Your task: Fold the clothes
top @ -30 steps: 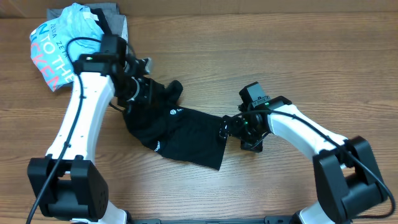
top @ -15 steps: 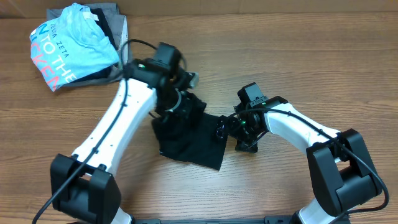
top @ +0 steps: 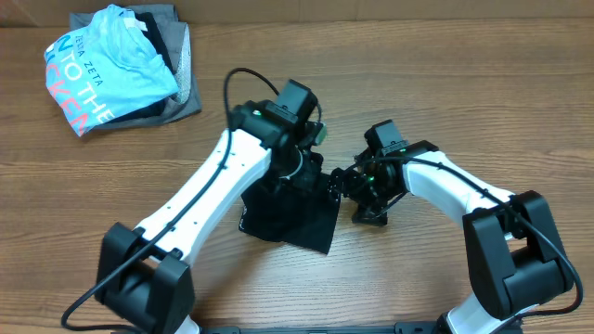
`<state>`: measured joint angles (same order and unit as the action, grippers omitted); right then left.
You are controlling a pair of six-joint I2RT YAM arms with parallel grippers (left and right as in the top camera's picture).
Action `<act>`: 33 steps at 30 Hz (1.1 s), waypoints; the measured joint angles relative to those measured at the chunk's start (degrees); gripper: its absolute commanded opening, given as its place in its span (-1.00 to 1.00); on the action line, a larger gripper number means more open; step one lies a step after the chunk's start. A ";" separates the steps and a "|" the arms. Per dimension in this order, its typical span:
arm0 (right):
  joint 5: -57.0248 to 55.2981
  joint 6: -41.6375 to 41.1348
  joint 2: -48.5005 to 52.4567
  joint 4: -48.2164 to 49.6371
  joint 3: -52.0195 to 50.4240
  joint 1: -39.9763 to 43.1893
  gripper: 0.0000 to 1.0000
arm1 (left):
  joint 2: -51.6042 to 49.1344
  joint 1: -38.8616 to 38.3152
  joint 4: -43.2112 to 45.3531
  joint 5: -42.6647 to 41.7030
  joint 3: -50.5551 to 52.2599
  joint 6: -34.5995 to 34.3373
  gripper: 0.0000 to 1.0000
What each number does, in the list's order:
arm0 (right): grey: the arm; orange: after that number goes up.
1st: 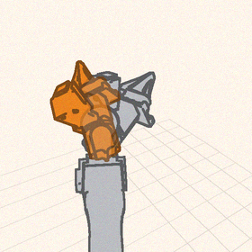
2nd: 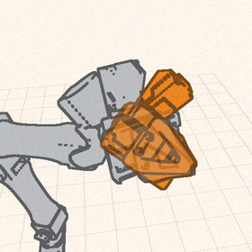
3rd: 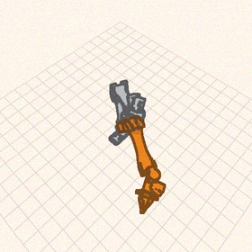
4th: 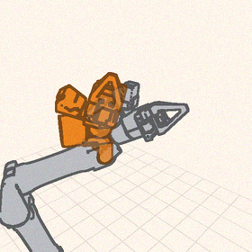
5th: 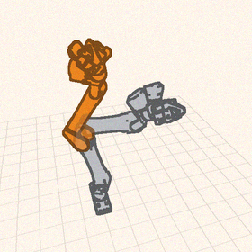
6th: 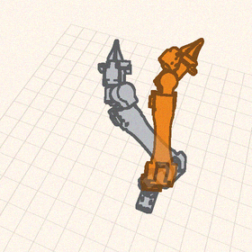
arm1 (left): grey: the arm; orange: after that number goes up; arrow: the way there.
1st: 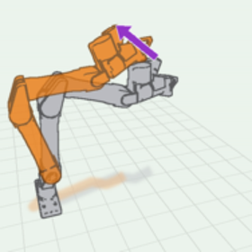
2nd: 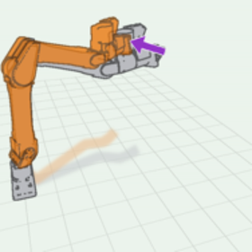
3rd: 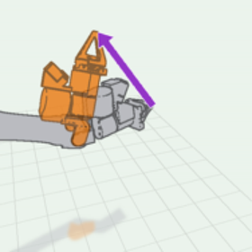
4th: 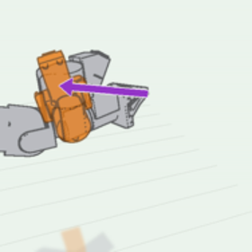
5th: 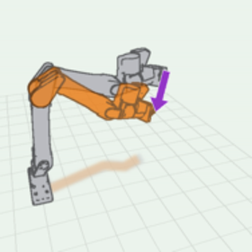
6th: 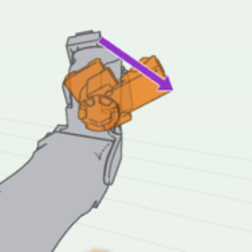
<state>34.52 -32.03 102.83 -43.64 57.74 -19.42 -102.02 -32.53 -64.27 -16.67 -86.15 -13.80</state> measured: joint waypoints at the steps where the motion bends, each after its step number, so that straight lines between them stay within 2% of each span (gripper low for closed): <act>1: 0.72 0.85 0.00 -1.01 0.07 0.81 0.98 | -0.59 -0.55 0.15 0.11 0.00 -0.37 -0.86; 11: 4.63 11.06 0.48 -15.28 9.38 12.22 1.00 | -10.29 -4.74 5.86 -1.33 0.02 -2.82 -0.91; 13: 4.70 12.61 0.48 -17.29 11.26 14.45 1.00 | -12.22 -5.84 6.91 -1.95 0.07 -2.82 -0.85; 20: 5.14 17.57 0.48 -22.71 16.02 22.91 1.00 | -13.64 -9.11 7.48 -2.84 0.17 -2.97 -0.37; 21: 5.14 18.05 0.48 -22.77 16.22 23.93 1.00 | -13.64 -9.20 6.82 -2.97 -0.04 -2.93 -0.17; 22: 5.11 18.47 0.48 -22.84 16.26 24.74 1.00 | -13.62 -9.40 5.86 -3.10 -0.35 -2.97 0.16; 23: 5.11 18.91 0.48 -22.97 16.28 25.44 1.00 | -13.60 -9.49 4.72 -3.28 -1.03 -2.84 0.60; 24: 5.09 19.26 0.48 -23.02 16.28 25.83 1.00 | -13.57 -9.49 3.28 -3.45 -2.19 -2.80 0.95; 25: 5.09 19.56 0.48 -23.04 16.28 26.01 1.00 | -13.46 -9.49 2.32 -3.54 -3.06 -2.75 1.00; 33: 5.09 20.65 0.48 -22.77 16.31 26.03 1.00 | -7.82 -8.90 -10.16 -3.28 -15.78 0.72 1.00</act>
<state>39.62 -11.38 103.31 -66.41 74.04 6.61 -109.84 -41.43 -74.43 -19.94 -101.93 -13.08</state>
